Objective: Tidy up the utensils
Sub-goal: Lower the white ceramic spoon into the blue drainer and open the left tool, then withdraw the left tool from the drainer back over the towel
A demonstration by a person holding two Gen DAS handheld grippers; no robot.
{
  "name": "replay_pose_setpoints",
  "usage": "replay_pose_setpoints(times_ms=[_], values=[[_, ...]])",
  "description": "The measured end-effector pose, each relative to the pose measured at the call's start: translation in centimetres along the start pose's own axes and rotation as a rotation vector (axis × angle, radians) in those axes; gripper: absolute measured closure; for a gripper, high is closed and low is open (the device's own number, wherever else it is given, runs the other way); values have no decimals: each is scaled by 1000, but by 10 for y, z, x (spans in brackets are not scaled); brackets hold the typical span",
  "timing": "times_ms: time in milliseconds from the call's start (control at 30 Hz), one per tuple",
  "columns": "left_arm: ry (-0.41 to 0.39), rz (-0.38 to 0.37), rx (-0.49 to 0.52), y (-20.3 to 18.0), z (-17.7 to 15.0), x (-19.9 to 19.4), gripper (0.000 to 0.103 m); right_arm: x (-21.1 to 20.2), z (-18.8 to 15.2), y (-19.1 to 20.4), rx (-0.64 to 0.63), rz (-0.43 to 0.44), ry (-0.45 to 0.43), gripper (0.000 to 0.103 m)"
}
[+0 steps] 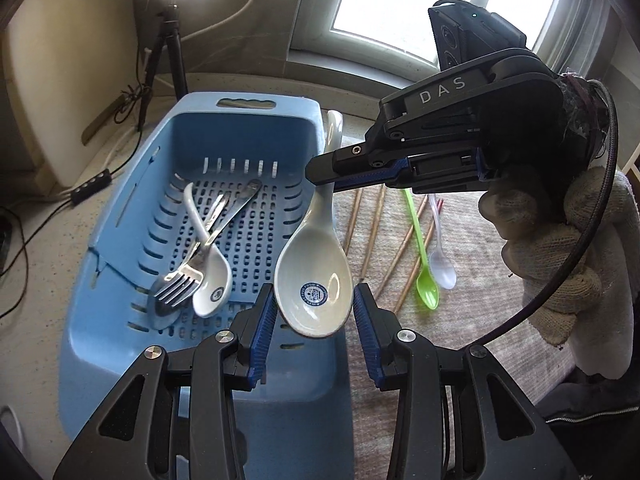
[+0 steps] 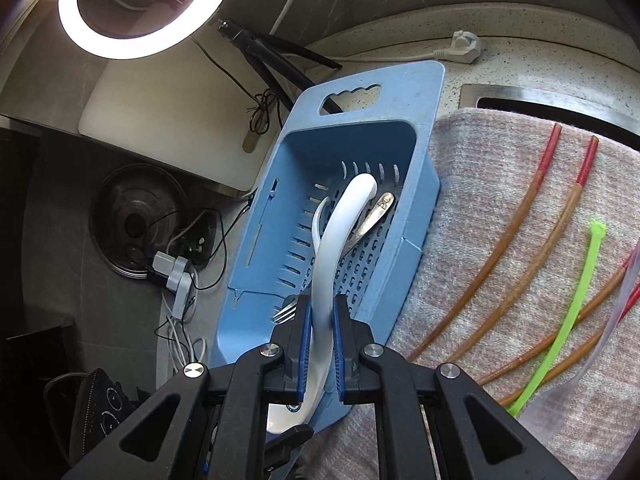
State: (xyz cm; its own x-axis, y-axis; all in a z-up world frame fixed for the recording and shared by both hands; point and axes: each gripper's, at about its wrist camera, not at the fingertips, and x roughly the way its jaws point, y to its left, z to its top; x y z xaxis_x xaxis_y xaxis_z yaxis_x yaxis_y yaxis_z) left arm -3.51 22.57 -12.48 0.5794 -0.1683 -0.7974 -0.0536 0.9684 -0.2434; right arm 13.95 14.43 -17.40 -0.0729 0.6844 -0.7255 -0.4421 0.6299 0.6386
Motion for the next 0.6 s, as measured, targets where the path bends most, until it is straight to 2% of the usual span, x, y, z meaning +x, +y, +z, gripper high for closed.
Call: replay_pose_setpoints(times_ms=[300, 400, 533, 600], values=[[42, -1, -25, 14, -8, 8, 65, 22, 1, 4, 0, -22, 21, 91], [49, 14, -18, 13, -9, 8, 65, 22, 1, 9, -21, -51, 11, 85], [46, 17, -20, 13, -7, 5, 65, 13, 2, 13, -49, -60, -25, 65], [38, 16, -27, 14, -7, 3, 65, 8, 3, 16, -64, -74, -43, 65]])
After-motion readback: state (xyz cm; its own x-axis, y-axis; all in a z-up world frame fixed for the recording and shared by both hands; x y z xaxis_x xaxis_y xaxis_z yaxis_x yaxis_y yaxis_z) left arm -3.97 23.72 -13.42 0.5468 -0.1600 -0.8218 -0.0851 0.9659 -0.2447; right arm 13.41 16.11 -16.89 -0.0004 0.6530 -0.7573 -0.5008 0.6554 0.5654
